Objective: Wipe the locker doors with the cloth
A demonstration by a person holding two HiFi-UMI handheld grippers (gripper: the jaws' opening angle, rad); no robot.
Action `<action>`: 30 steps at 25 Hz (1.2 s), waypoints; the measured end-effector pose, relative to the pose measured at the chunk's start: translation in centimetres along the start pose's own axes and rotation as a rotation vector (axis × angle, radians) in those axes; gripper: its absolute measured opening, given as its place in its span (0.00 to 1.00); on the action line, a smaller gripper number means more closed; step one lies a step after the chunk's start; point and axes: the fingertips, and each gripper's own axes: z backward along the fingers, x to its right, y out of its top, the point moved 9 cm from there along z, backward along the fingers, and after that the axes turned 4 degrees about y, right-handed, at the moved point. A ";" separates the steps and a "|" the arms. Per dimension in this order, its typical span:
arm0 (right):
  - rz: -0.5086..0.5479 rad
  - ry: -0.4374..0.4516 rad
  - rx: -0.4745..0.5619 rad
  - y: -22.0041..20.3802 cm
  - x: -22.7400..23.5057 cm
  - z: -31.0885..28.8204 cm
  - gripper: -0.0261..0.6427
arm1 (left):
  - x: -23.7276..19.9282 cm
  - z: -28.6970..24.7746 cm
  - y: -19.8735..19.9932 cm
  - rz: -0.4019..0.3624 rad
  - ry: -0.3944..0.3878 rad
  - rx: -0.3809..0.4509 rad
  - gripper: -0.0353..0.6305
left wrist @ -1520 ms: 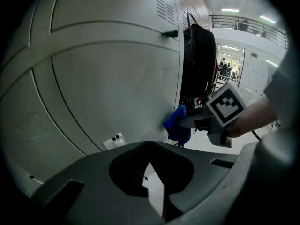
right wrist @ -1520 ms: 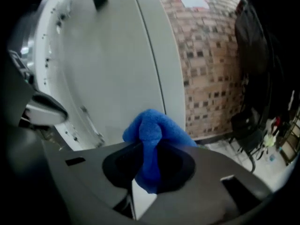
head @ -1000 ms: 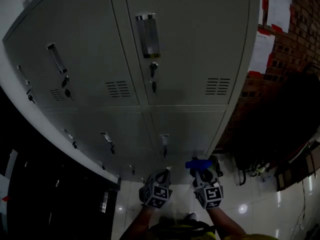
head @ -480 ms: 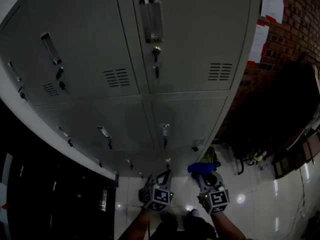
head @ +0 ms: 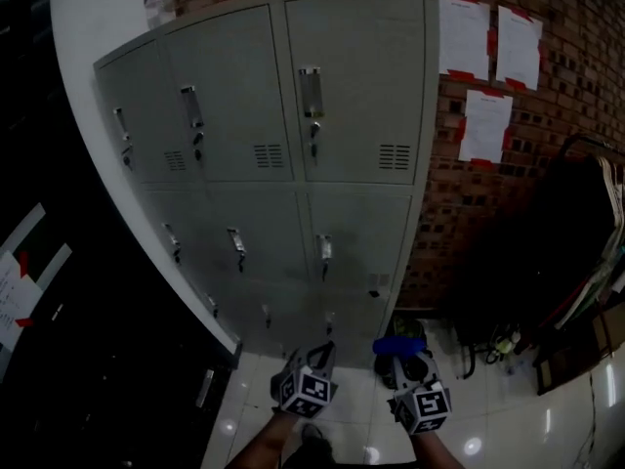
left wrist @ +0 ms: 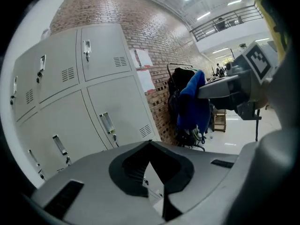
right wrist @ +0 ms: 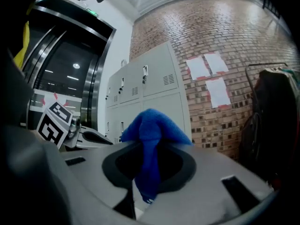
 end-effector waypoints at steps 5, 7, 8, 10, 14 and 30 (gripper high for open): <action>-0.019 0.026 -0.012 -0.8 1.1 9.9 0.14 | 8.2 5.3 1.5 0.022 0.006 0.006 0.06; -0.037 0.035 -0.015 -1.2 1.2 12.5 0.14 | 10.6 7.3 1.7 0.034 0.003 -0.002 0.06; -0.041 0.041 -0.012 -1.2 1.2 13.7 0.14 | 11.6 8.3 2.0 0.038 0.000 -0.004 0.06; -0.046 0.046 0.001 -0.9 1.0 15.7 0.14 | 12.8 10.0 2.6 0.043 -0.003 0.002 0.06; -0.050 0.022 0.016 -1.0 -0.3 18.7 0.14 | 13.4 12.9 3.1 0.035 0.012 0.031 0.06; 0.008 -0.039 0.029 -0.7 -16.3 22.1 0.14 | 8.6 26.4 -4.3 0.014 -0.012 0.045 0.06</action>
